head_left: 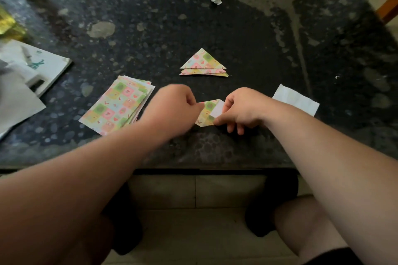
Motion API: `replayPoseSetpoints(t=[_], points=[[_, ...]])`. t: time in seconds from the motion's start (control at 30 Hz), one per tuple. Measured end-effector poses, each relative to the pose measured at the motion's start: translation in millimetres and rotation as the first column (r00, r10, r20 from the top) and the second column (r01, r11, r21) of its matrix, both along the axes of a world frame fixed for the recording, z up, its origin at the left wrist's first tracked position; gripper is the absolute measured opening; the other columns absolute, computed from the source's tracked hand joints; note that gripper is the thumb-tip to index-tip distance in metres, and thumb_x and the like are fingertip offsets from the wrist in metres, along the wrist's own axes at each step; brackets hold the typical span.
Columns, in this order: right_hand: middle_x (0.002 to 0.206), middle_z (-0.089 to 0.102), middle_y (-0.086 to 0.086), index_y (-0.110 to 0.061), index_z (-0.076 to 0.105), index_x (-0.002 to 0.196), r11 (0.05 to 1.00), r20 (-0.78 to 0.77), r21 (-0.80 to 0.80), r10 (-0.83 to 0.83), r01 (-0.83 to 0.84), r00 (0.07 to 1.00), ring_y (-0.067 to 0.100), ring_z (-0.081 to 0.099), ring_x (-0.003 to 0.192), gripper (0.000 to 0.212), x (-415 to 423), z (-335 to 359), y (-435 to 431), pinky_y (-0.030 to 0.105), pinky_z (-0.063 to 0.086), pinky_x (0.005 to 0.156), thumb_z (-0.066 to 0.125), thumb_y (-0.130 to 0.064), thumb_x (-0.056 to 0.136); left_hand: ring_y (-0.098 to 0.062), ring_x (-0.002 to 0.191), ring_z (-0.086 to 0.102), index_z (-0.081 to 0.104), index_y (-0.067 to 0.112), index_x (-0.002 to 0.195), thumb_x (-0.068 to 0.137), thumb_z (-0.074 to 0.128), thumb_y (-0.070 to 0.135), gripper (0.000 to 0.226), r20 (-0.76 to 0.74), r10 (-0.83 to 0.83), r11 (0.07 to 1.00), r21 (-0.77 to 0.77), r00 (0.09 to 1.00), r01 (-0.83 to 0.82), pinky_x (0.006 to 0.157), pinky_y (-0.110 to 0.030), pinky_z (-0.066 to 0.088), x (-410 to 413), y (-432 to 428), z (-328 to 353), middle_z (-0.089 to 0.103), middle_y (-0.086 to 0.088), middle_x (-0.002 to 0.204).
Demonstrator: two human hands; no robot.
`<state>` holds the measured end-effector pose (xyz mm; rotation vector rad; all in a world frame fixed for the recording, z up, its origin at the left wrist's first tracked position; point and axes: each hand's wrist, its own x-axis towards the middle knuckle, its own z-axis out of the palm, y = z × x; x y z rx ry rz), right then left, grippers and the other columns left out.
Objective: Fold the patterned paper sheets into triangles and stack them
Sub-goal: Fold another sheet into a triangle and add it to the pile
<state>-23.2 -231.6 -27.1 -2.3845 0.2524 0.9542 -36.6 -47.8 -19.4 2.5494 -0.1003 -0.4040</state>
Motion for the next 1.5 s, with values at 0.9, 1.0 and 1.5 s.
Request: replayPoseSetpoints(t=[0.9,1.0,1.5], points=[[0.074,0.078,0.005,-0.015,0.062,0.096,0.998,-0.042,0.055,0.000,0.002,0.999,0.016,0.069,0.054,0.019,4,-1,-4,0.024,0.045,0.050,0.077,-0.026,0.092,-0.014,0.035,0.051,0.067,0.005,0.095,0.092,0.073,0.025,0.022,-0.621,0.039,0.988,0.139,0.783,0.061,0.045,-0.020,0.030,36,-13,-8,0.077,-0.006,0.073],[0.075,0.078,0.006,-0.015,0.062,0.096,0.997,-0.069,0.074,-0.009,0.014,0.998,0.015,0.069,0.054,0.015,6,0,-8,0.023,0.046,0.049,0.075,-0.022,0.094,-0.015,0.036,0.052,0.067,0.005,0.092,0.093,0.073,0.026,0.022,-0.616,0.042,0.989,0.140,0.787,0.057,0.042,-0.018,0.029,36,-8,-7,0.076,-0.006,0.071],[0.090,0.068,-0.006,-0.025,0.064,0.091,0.994,0.372,-0.040,-0.078,0.100,0.925,0.014,0.067,0.083,0.015,12,9,-9,0.036,0.059,0.072,0.077,-0.030,0.085,-0.010,0.083,0.062,0.069,0.025,0.086,0.081,0.083,0.036,0.019,-0.112,-0.051,0.998,0.037,0.992,0.055,0.065,-0.028,0.048,37,13,-4,0.069,0.007,0.093]])
